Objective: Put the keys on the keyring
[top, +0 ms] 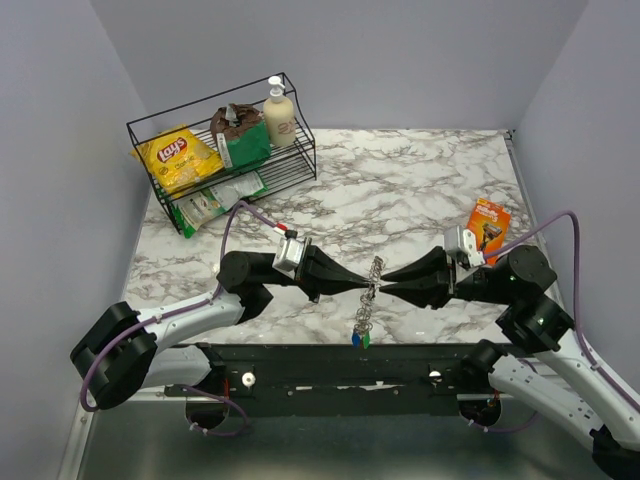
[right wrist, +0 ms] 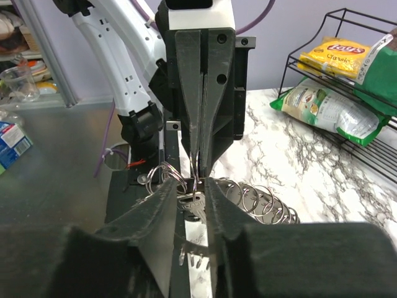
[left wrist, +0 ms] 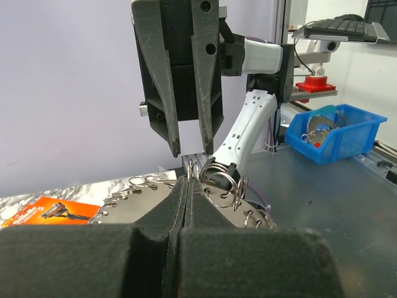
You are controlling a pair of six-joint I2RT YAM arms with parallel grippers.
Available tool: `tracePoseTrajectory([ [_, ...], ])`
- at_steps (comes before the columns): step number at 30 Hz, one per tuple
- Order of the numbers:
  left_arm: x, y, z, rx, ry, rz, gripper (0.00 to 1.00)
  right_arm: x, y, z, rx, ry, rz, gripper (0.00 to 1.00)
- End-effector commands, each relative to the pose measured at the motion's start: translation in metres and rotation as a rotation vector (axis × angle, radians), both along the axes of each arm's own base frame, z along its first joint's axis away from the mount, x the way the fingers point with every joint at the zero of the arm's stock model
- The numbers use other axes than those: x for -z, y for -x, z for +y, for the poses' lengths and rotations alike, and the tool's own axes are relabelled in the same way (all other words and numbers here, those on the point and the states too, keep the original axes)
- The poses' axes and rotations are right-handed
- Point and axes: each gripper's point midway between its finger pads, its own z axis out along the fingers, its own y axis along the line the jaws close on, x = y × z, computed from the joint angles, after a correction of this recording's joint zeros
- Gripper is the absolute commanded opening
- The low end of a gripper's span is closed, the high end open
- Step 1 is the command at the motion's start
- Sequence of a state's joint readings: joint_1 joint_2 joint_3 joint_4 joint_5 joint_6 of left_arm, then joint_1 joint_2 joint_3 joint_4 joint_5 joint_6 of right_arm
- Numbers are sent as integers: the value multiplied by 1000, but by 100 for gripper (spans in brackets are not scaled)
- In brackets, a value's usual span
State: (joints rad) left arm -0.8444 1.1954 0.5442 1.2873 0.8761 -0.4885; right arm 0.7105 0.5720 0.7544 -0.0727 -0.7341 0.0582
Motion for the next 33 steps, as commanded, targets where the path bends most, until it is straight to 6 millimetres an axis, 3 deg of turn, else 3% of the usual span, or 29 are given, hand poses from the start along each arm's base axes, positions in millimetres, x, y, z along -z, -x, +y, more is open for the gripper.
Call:
tracePoseTrajectory([
  [1,-48,17,18,11,197,-181,0,11,-3,2,5,24,22,29],
  [4,-47,16,18,11,194,-176,0,12,-2,2,-2,25,27,25],
  [9,-49,17,19,10,200,-179,0,16,-1,3,-8,31,37,7],
  [14,-50,17,19,11,203,-181,0,21,-2,4,-8,39,50,1],
  [33,-61,22,22,25,235,-198,0,52,-10,12,-14,110,137,1],
])
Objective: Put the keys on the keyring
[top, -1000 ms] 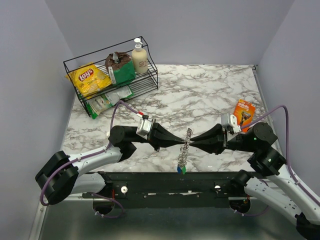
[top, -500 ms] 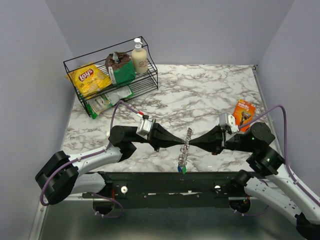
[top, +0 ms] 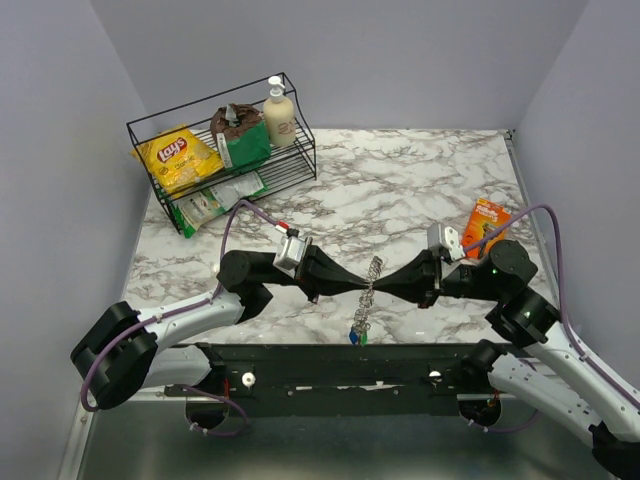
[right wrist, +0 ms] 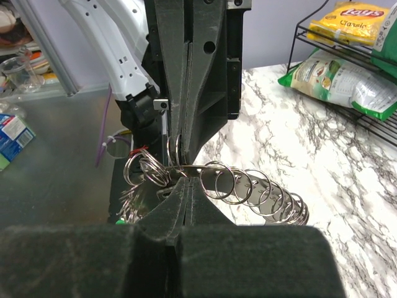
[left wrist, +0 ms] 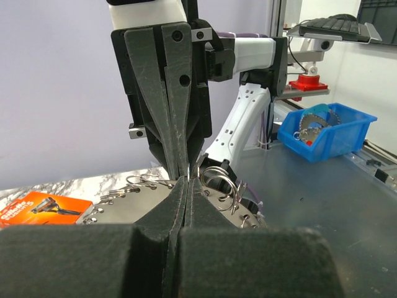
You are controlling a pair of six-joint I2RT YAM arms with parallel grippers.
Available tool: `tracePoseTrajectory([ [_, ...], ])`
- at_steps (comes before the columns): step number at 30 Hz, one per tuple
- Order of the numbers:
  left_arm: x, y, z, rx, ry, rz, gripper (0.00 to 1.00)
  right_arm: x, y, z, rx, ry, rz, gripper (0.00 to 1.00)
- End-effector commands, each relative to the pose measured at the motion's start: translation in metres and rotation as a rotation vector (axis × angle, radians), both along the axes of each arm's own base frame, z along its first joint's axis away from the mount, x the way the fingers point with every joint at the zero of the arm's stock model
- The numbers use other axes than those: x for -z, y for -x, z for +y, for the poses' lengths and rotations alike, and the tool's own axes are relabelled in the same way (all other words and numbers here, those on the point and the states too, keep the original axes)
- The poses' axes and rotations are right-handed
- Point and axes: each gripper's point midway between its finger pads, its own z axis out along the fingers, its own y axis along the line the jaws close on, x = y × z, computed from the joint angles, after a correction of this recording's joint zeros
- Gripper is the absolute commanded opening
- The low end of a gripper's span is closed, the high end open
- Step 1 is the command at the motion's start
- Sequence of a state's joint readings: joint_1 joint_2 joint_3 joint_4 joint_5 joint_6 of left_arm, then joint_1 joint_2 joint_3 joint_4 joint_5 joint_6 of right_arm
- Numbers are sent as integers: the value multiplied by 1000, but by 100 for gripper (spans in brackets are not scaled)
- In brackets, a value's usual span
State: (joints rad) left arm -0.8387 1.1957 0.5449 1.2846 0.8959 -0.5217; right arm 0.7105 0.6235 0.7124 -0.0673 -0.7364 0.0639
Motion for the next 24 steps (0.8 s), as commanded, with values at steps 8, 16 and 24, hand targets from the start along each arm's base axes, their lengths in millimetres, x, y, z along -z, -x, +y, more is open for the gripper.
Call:
tracePoseTrajectory([
  [8,-58,17,20,-9,238,-213,0,2,5,-12,45,-11,-17,39],
  [16,-55,16,20,-22,229,-212,0,-18,14,-20,47,-55,-72,49],
  [24,-55,16,19,-16,224,-210,0,-27,11,-14,22,-53,-90,37],
])
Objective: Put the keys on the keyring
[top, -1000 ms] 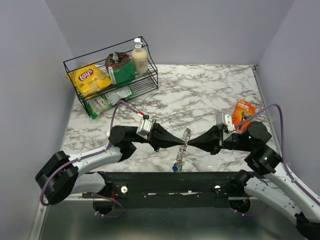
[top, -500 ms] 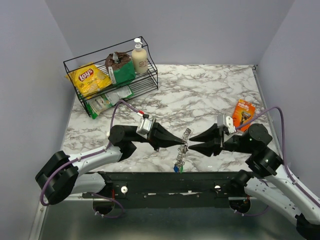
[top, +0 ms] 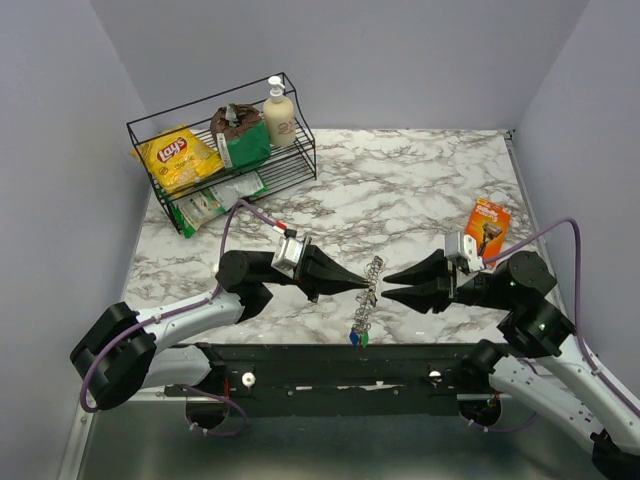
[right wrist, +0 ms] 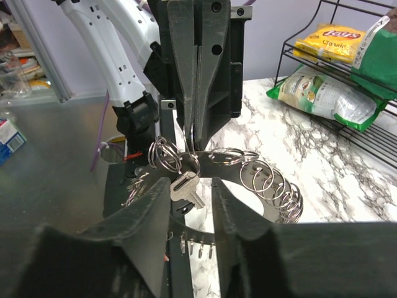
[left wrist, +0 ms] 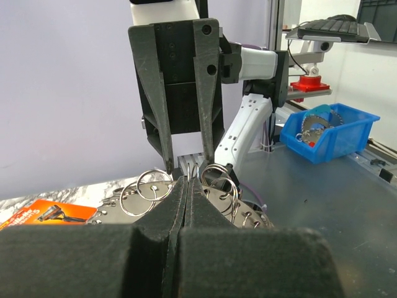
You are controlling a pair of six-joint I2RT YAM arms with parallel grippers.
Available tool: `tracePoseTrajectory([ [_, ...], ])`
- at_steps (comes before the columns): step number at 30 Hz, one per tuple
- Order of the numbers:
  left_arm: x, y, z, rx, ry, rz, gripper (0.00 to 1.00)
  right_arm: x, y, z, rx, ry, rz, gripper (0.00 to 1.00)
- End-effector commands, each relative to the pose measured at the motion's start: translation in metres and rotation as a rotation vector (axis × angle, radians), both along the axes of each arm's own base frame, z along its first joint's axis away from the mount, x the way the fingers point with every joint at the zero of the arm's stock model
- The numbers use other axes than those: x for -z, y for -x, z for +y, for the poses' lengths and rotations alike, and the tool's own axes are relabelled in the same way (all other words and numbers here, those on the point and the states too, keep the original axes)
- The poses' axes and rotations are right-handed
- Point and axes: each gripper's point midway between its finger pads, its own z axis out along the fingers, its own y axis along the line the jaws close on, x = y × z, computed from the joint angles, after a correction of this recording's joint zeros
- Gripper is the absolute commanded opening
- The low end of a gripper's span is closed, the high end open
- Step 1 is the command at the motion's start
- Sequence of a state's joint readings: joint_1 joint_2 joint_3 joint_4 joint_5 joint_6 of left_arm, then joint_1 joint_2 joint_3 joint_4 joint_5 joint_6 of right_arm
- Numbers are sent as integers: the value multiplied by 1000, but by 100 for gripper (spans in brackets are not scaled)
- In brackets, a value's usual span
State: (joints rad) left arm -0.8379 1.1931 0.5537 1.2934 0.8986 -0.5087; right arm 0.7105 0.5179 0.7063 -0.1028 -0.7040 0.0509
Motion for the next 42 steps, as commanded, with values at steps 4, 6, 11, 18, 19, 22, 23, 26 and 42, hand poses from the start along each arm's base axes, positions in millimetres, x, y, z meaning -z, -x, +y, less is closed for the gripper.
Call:
tracePoseTrajectory([
  [4,-49,15,18,-13,199,-181,0,-26,3,1,-18,-34,-58,37],
  [6,-48,14,17,-14,195,-178,0,-28,4,0,-20,-41,-65,36],
  [11,-47,13,16,-16,191,-179,0,-36,6,0,-33,-60,-82,35],
  [18,-47,12,14,-14,186,-175,0,-42,9,7,-82,-84,-81,28],
  [19,-46,12,14,-13,182,-171,0,-43,10,8,-96,-88,-87,28],
  [22,-46,12,13,-9,180,-170,0,-42,9,12,-115,-82,-75,28],
  [23,-46,12,14,-9,181,-170,0,-41,9,13,-120,-81,-71,27],
  [26,-46,13,14,-9,181,-171,0,-39,9,16,-130,-79,-66,27],
  [42,-47,11,12,-6,179,-176,0,-23,6,21,-146,-53,-23,29],
])
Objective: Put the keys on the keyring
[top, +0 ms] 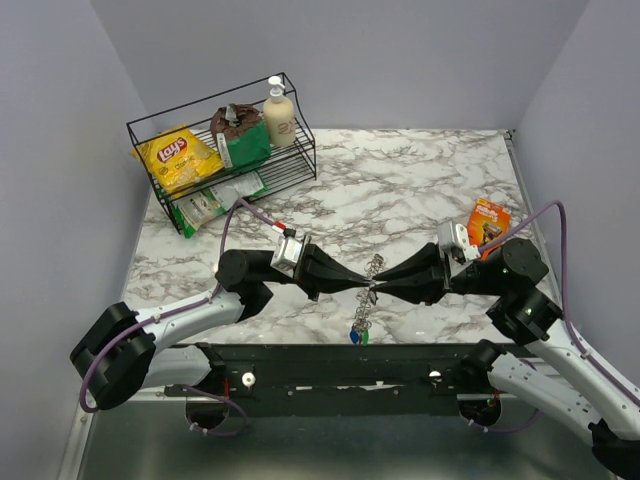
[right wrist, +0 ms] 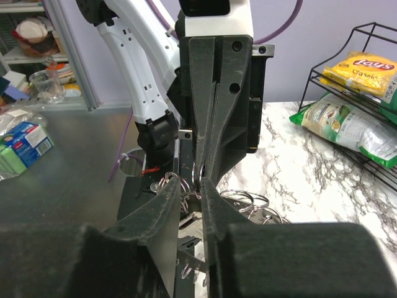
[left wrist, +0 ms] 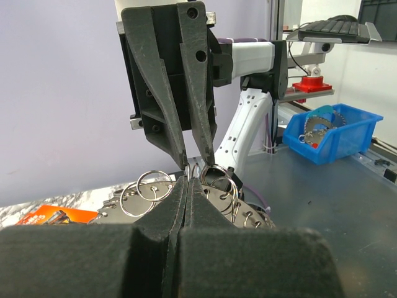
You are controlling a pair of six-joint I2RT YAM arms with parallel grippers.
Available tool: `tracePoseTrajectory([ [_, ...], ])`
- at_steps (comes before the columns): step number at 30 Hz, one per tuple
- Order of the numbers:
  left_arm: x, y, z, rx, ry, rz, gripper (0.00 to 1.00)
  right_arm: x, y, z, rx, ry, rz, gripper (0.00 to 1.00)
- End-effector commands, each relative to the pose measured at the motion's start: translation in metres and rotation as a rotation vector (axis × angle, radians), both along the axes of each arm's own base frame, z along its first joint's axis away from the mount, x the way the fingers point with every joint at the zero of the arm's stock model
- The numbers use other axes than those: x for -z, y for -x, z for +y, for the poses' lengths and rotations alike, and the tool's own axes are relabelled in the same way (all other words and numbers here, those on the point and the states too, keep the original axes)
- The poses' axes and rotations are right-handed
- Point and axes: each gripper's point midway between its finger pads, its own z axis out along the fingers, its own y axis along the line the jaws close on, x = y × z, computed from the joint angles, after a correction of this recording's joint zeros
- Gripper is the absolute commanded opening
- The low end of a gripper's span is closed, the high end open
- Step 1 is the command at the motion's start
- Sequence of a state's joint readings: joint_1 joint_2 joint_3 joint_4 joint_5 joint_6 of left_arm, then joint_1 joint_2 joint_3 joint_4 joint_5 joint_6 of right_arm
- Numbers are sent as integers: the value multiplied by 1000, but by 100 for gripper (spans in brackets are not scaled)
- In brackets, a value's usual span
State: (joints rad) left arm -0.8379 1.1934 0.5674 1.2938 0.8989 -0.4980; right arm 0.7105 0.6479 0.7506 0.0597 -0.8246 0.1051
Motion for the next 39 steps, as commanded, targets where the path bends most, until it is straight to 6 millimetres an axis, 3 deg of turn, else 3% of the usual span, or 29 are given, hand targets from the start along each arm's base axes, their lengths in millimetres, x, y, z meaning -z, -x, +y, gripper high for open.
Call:
tracePoseTrajectory([
  [1,-42,12,12,-1,165,-154,0,2,2,0,-10,-9,-5,30],
  [14,-44,14,13,15,162,-155,0,12,-6,3,21,6,12,37],
  [24,-49,19,14,49,185,-141,0,18,-9,8,4,26,36,19],
  [28,-50,19,14,54,185,-143,0,18,-10,8,4,28,35,1],
  [37,-43,14,12,-2,111,-158,0,17,-10,6,14,39,25,1],
  [39,-37,10,11,-29,49,-135,5,17,-10,6,14,43,21,1],
])
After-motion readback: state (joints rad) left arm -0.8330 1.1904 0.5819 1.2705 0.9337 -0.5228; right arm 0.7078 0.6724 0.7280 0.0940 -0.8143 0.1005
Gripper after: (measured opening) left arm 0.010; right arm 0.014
